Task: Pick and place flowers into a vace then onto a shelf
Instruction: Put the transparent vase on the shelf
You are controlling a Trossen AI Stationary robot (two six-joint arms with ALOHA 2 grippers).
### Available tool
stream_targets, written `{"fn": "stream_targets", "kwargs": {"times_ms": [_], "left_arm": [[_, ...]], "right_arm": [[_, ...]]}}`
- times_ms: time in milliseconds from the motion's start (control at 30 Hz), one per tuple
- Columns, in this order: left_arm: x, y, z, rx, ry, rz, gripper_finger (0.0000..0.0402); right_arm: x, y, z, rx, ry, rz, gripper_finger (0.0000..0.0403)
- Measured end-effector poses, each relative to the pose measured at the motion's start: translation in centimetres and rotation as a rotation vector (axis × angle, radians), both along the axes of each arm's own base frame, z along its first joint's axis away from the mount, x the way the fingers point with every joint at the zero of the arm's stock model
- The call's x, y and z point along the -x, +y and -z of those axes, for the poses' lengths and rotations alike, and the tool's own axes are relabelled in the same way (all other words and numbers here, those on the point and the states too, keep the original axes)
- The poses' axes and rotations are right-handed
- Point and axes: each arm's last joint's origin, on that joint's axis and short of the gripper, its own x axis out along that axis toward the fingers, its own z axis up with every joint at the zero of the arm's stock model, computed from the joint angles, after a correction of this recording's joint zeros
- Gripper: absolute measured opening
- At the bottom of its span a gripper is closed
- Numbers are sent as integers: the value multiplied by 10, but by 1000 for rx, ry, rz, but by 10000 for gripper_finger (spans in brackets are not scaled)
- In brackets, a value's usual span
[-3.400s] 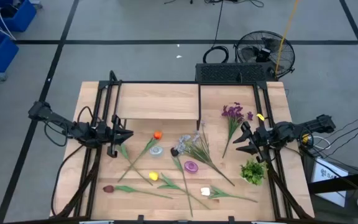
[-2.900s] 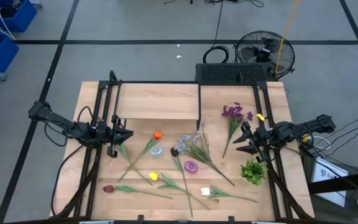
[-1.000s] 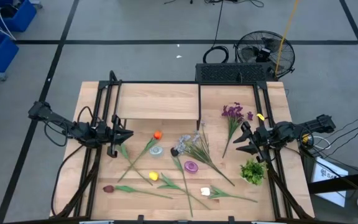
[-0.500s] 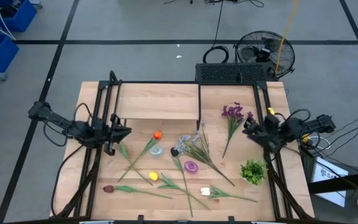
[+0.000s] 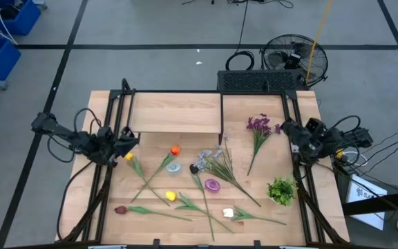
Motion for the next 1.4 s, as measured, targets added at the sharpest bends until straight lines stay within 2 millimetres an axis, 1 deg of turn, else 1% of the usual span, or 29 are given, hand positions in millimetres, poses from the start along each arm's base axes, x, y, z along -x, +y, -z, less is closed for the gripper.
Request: {"fn": "stream_targets", "kwargs": {"times_ms": [67,100,167,200,300,400,467,533,633,733,867,1000,1033,1133,1200,1300,1400], "left_arm": [[0,0,-5,51,0,39,44],[0,-1,-13,53,-10,63,44],[0,-3,-38,-13,20,120,44],[0,-4,-49,-59,84,136,44],[-1,-3,-85,-175,411,109,44],[-6,-5,-115,-238,684,87,45],[-15,-9,-130,-264,801,85,45],[-30,-16,-143,-268,843,84,45],[-55,-29,-151,-313,892,102,50],[-81,-42,-146,-335,963,101,69],[-107,-55,-136,-340,1054,114,103],[-130,-63,-117,-257,1144,122,128],[-134,-64,-111,-246,1178,137,131],[-148,-68,-90,-232,1292,151,133],[-157,-68,-77,-217,1353,144,133],[-172,-64,-62,-179,1410,137,134],[-183,-59,-44,-142,1503,116,134]], "right_arm": [[0,-1,0,-42,2,16,137],[1,-2,0,-69,-8,7,137],[1,-2,-1,-110,-21,-10,137],[1,-2,0,-119,-17,-11,137],[0,-3,1,-113,12,32,137],[-4,-2,5,-67,69,52,137],[-6,-1,8,-42,119,64,137],[-10,0,13,-19,184,97,137],[-14,0,19,-7,264,120,137],[-14,0,18,-2,259,115,137],[-13,1,13,76,216,138,137],[-8,1,0,180,114,223,137],[-7,1,-8,225,86,227,137],[-1,3,-49,330,-36,252,137],[-7,5,-76,404,-41,276,137],[-32,13,-113,505,50,282,137],[-64,22,-139,558,246,206,137]]}}
